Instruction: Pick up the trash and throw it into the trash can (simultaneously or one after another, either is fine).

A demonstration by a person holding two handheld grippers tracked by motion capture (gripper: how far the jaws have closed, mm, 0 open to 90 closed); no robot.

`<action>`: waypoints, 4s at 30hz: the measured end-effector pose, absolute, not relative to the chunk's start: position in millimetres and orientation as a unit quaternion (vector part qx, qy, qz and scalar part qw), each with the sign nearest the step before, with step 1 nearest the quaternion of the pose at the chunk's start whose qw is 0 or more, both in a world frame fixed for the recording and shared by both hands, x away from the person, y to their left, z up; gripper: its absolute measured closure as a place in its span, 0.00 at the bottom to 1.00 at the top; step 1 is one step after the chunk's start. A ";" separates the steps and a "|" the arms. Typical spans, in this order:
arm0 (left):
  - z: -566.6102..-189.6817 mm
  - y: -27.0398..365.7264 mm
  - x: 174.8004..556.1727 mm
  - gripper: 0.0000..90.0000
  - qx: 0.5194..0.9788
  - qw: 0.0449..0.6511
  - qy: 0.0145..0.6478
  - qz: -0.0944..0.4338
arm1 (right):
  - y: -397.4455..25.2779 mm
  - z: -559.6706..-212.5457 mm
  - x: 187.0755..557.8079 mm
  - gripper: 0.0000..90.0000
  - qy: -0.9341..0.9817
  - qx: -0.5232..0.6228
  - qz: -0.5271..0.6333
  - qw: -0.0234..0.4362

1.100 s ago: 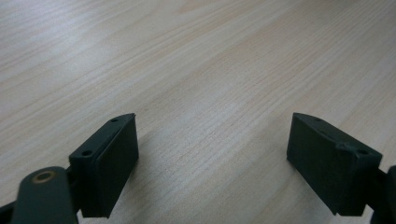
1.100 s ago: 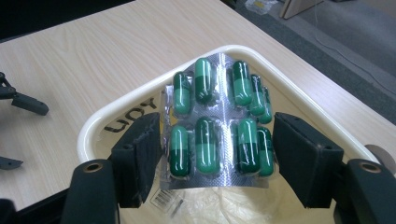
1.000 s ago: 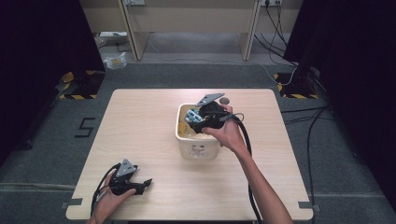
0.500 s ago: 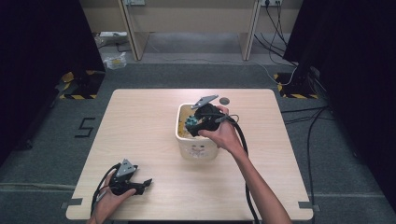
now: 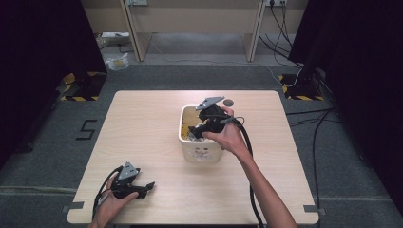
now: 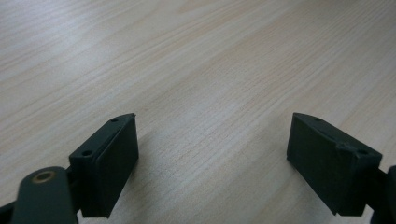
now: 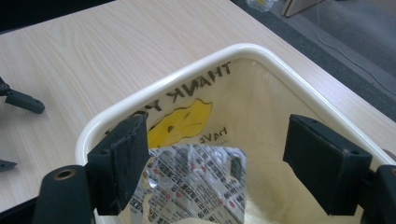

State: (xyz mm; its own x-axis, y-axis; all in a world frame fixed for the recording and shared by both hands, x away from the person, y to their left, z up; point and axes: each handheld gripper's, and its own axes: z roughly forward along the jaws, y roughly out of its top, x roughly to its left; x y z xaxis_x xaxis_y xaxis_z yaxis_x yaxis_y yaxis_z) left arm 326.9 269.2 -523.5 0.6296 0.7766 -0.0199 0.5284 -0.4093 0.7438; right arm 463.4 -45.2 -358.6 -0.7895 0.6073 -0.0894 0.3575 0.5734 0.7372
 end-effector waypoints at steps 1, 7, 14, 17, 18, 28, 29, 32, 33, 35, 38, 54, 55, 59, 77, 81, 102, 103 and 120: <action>-523.5 269.2 326.9 0.17 0.823 0.371 0.397 0.167 | -46.0 -358.1 463.5 0.25 0.870 0.277 0.370 0.170; -523.5 269.2 326.9 0.17 0.823 0.371 0.397 0.167 | -52.8 -354.9 462.8 0.25 0.866 0.283 0.376 0.172; -523.5 269.2 326.9 0.17 0.823 0.371 0.396 0.167 | -63.6 -349.9 461.6 0.25 0.858 0.292 0.383 0.177; -523.5 269.1 326.9 0.17 0.823 0.372 0.397 0.167 | -68.0 -348.4 460.6 0.25 0.855 0.293 0.387 0.181; -523.5 269.1 326.9 0.17 0.823 0.372 0.397 0.167 | -69.8 -347.8 460.0 0.25 0.855 0.294 0.388 0.181; -523.5 269.1 326.9 0.17 0.823 0.372 0.397 0.167 | -94.6 -343.0 455.0 0.22 0.837 0.316 0.404 0.193; -523.5 269.1 326.9 0.17 0.823 0.371 0.397 0.167 | -97.4 -342.0 454.2 0.22 0.834 0.319 0.406 0.195; -523.7 269.0 327.0 0.17 0.822 0.373 0.397 0.168 | -106.8 -338.7 451.8 0.21 0.828 0.323 0.413 0.200; -523.7 269.0 327.0 0.17 0.822 0.373 0.397 0.168 | -109.1 -337.9 451.2 0.21 0.826 0.324 0.414 0.203; -523.7 269.0 327.0 0.17 0.822 0.373 0.397 0.168 | -115.6 -336.1 449.8 0.21 0.821 0.329 0.418 0.205; -523.7 269.0 326.9 0.17 0.822 0.373 0.397 0.168 | -127.3 -333.7 448.1 0.21 0.814 0.337 0.424 0.210; -523.8 269.0 326.9 0.17 0.822 0.373 0.397 0.169 | -176.1 -341.9 441.3 0.21 0.786 0.379 0.435 0.222; -523.8 269.0 326.9 0.17 0.822 0.373 0.397 0.169 | -177.7 -342.8 441.0 0.21 0.785 0.380 0.435 0.222; -523.8 269.0 326.9 0.17 0.822 0.373 0.397 0.169 | -184.4 -348.4 438.8 0.21 0.783 0.386 0.435 0.223; -523.7 269.0 326.9 0.17 0.822 0.372 0.397 0.168 | -198.4 -373.7 426.7 0.20 0.779 0.397 0.427 0.231; -523.7 269.1 326.9 0.17 0.822 0.372 0.396 0.168 | -199.4 -378.9 423.9 0.20 0.777 0.399 0.429 0.229; -523.7 269.1 326.9 0.17 0.822 0.372 0.397 0.168 | -201.8 -406.6 412.2 0.21 0.775 0.403 0.429 0.231; -523.7 269.1 326.9 0.17 0.822 0.372 0.397 0.168 | -202.0 -407.5 412.2 0.21 0.775 0.403 0.429 0.231; -523.7 269.1 327.0 0.17 0.822 0.372 0.396 0.168 | -202.0 -429.9 405.7 0.20 0.784 0.409 0.413 0.217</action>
State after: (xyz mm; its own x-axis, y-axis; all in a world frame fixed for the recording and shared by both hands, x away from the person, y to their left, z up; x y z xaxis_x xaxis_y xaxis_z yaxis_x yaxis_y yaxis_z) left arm 327.0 269.1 -523.7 0.6296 0.7767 -0.0195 0.5272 -0.4087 0.7450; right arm 405.7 -202.0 -429.9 -0.5703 0.8215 -0.0027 0.4623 0.3237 0.8255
